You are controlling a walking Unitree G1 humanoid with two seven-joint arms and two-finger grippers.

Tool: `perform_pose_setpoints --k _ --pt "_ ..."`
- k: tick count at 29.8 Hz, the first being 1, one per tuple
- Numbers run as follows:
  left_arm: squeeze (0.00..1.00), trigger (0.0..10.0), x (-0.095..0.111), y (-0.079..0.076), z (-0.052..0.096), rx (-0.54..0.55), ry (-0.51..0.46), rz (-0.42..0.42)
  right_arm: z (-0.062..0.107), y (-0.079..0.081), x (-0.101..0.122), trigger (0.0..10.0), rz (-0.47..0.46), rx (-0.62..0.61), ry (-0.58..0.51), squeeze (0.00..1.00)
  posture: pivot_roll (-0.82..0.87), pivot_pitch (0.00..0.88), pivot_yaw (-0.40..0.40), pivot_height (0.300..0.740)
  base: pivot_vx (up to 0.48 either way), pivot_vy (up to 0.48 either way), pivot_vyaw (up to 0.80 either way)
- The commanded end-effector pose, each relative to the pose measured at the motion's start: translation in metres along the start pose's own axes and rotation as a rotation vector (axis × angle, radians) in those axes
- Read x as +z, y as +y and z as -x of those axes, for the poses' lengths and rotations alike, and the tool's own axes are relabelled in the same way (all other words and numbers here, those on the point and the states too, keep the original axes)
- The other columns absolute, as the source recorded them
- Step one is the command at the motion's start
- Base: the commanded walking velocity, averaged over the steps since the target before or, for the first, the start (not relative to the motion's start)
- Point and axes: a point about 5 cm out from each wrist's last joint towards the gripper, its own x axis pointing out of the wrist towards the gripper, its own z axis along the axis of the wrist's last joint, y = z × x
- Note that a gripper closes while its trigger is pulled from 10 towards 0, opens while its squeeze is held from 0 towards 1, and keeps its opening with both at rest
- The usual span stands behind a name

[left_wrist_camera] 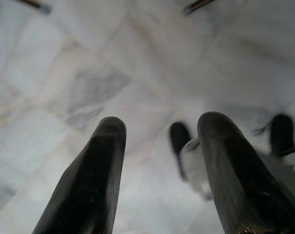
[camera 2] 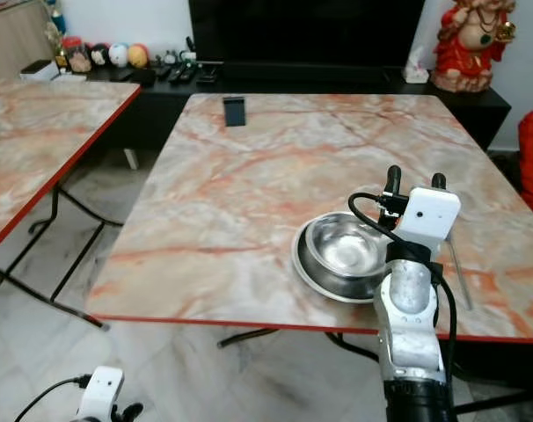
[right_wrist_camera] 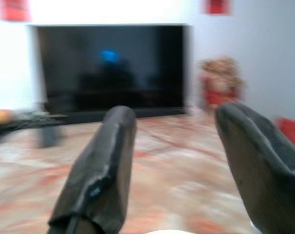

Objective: Setting the table

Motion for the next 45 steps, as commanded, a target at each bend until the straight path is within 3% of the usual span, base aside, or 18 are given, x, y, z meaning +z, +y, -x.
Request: perform_pose_setpoints --k 1,20,34,45 --pt "0.0 10.0 -0.002 -0.002 0.0 -0.009 0.01 -0.006 -0.001 -0.006 0.001 10.0 0.009 -0.021 -0.004 0.0 -0.02 0.0 0.006 0.74 0.0 0.337 0.0" --pt "0.0 10.0 0.003 -0.001 -0.001 0.009 0.01 0.015 0.001 0.012 -0.001 10.0 -0.029 0.026 0.018 0.0 -0.02 0.0 0.008 0.74 0.0 0.334 0.0" --pt "0.0 10.0 0.004 -0.002 -0.002 0.011 0.007 0.023 -0.004 0.01 0.001 10.0 -0.019 0.028 0.018 0.0 -0.02 0.0 0.003 0.74 0.0 0.335 0.0" --pt "0.0 10.0 0.004 -0.002 -0.002 0.009 0.006 0.024 -0.003 0.017 -0.003 10.0 -0.018 0.073 0.041 0.0 -0.02 0.0 0.002 0.74 0.0 0.335 0.0"
